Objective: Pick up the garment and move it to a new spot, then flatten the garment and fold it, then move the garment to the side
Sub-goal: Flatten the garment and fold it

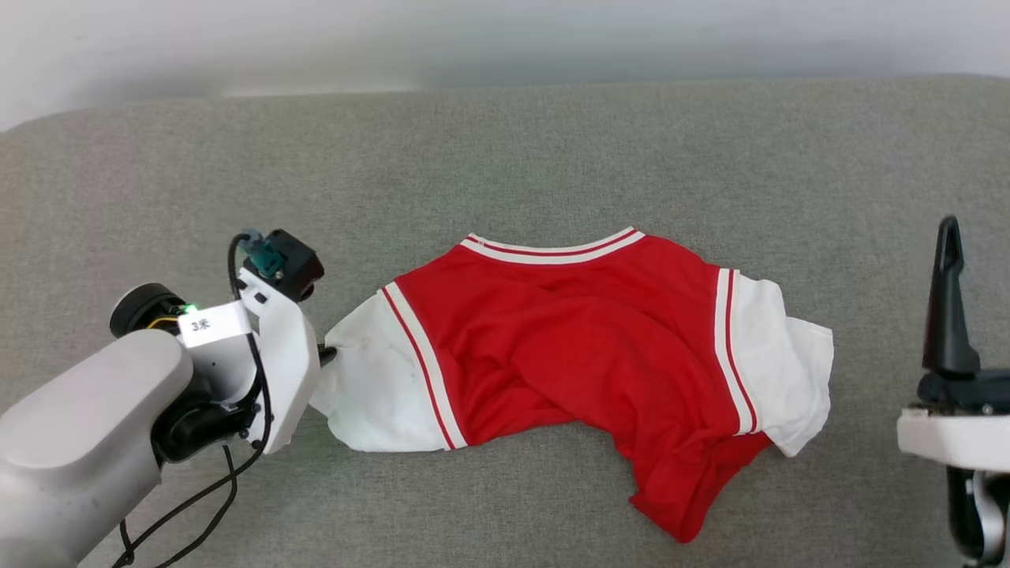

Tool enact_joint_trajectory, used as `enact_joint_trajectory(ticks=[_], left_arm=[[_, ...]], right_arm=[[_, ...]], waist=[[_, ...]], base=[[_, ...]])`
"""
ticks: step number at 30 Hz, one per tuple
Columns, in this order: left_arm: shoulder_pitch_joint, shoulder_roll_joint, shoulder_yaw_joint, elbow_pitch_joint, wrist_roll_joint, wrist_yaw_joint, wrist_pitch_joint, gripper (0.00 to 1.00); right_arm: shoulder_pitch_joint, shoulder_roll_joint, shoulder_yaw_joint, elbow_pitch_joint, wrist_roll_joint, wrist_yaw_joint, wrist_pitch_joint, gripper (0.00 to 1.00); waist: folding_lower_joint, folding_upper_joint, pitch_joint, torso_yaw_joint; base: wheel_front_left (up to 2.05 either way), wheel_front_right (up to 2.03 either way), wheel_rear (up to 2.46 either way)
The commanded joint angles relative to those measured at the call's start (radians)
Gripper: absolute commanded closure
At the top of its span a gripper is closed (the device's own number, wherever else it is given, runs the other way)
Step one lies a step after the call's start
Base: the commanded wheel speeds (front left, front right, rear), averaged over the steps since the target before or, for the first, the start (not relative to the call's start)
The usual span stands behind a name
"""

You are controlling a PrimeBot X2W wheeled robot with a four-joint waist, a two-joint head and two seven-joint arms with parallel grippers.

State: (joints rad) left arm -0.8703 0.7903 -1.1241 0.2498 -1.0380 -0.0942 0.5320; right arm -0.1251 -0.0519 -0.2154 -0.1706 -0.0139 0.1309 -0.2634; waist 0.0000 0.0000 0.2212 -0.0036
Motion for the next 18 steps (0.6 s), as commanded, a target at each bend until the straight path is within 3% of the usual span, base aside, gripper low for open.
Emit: enact_joint_trajectory(ticks=[1,7,9,12,18], left_arm=[[0.017,0.010,0.008,-0.016,-0.002,0.010,-0.013,1.00],[0.032,0.035,0.024,-0.079,0.002,0.043,-0.051,1.00],[0.035,0.037,0.026,-0.097,0.003,0.048,-0.057,1.00],[0.036,0.041,0.028,-0.117,0.007,0.056,-0.064,1.00],[0.022,0.043,0.041,-0.145,0.014,0.067,-0.084,1.00]], right_arm=[[-0.032,-0.022,-0.002,0.001,-0.019,0.000,-0.002,0.00],[-0.141,-0.205,0.072,0.104,-0.007,0.000,-0.001,0.00],[-0.197,-0.285,0.124,0.147,0.037,0.000,0.055,0.00],[-0.261,-0.399,0.223,0.190,0.150,0.000,0.216,0.00],[-0.356,-0.621,0.464,0.193,0.471,0.000,0.645,0.00]], waist=[[0.0000,0.0000,-0.009,0.005],[0.0000,0.0000,-0.018,0.015],[0.0000,0.0000,-0.018,0.017],[0.0000,0.0000,-0.011,0.020],[0.0000,0.0000,0.020,0.034]], base=[[0.00,0.00,0.00],[0.00,0.00,0.00],[0.00,0.00,0.00],[0.00,0.00,0.00],[0.00,0.00,0.00]])
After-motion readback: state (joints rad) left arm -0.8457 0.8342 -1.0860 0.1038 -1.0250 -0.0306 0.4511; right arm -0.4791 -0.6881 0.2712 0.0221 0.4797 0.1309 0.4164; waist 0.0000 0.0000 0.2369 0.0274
